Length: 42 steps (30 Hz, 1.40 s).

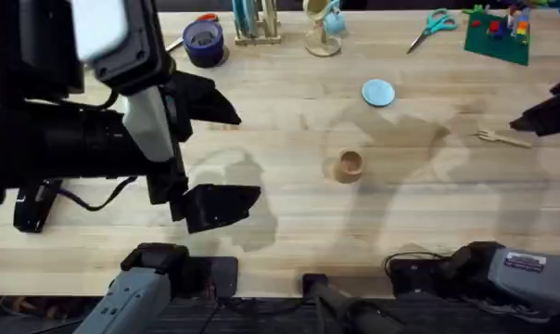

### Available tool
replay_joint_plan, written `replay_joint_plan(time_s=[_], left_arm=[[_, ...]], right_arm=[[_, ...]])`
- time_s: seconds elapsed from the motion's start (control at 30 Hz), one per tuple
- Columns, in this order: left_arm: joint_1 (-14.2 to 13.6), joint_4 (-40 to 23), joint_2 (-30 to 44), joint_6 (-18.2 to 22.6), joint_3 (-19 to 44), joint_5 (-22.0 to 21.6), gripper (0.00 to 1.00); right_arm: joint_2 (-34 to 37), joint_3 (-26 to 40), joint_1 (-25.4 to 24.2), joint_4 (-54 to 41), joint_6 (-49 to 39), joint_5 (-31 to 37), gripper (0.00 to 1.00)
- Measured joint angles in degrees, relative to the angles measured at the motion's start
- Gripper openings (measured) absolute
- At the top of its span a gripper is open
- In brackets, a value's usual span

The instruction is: Pick up a utensil and set it on the pink plate, then put the other utensil in the container.

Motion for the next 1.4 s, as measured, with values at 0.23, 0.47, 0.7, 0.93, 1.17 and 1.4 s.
replay_joint_plan(time_s=[0.23, 0.47, 0.7, 0.93, 1.17, 1.4], left_arm=[[0.0, 0.0, 0.0, 0.01, 0.0, -0.01, 0.993], [0.0, 0.0, 0.0, 0.01, 0.0, 0.01, 0.993], [0.0, -0.01, 0.0, 0.01, 0.0, 0.0, 0.993], [0.0, 0.0, 0.0, 0.01, 0.0, 0.0, 0.992], [0.0, -0.02, 0.0, 0.01, 0.0, -0.01, 0.993], [0.0, -0.02, 0.0, 0.01, 0.0, -0.01, 0.993]], right_arm=[[3.94, 0.0, -0.39, 0.31, -8.45, -0.73, 0.996], [7.57, 0.0, -0.39, 3.14, -14.35, 0.67, 0.996], [12.54, 0.0, -1.71, 7.94, -25.99, 4.3, 0.996], [14.63, 0.0, -3.48, 8.53, -33.81, 5.29, 0.996], [15.46, 0.0, -4.33, 12.41, -36.28, 5.38, 0.996], [18.7, 0.0, -5.81, 13.14, -36.89, 5.36, 0.995]])
